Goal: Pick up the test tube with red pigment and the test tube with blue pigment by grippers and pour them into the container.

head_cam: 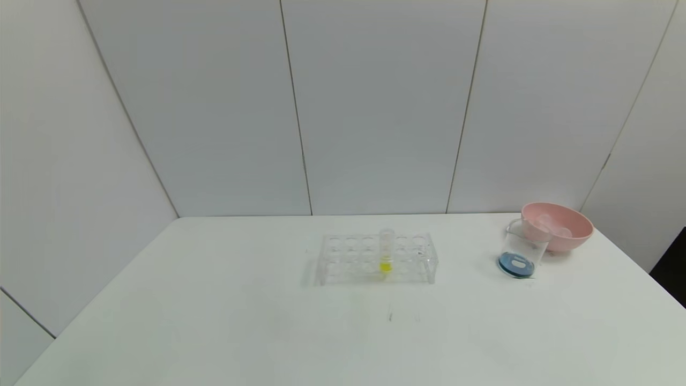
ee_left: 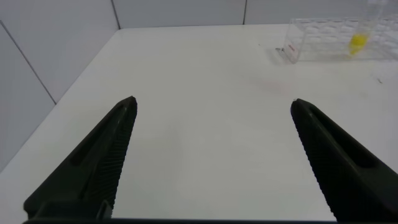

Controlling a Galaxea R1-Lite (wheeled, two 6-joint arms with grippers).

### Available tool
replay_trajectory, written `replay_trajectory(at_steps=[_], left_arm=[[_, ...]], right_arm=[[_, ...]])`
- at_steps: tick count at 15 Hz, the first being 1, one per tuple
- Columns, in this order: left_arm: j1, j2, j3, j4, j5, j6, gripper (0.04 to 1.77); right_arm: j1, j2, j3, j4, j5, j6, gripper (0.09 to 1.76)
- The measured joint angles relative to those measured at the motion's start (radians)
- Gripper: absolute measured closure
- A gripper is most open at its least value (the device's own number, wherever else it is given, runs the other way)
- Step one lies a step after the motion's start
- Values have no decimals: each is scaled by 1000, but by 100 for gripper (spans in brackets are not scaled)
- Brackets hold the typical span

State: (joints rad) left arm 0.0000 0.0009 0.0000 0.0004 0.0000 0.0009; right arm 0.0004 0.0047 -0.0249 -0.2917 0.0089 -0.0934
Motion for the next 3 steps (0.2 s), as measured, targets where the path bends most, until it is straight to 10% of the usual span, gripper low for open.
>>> replay_trajectory(at_steps=[3], left_arm=[[0, 0, 0, 0, 0, 0, 5]], right_arm=[[0, -5, 19, 316, 2, 38, 15]])
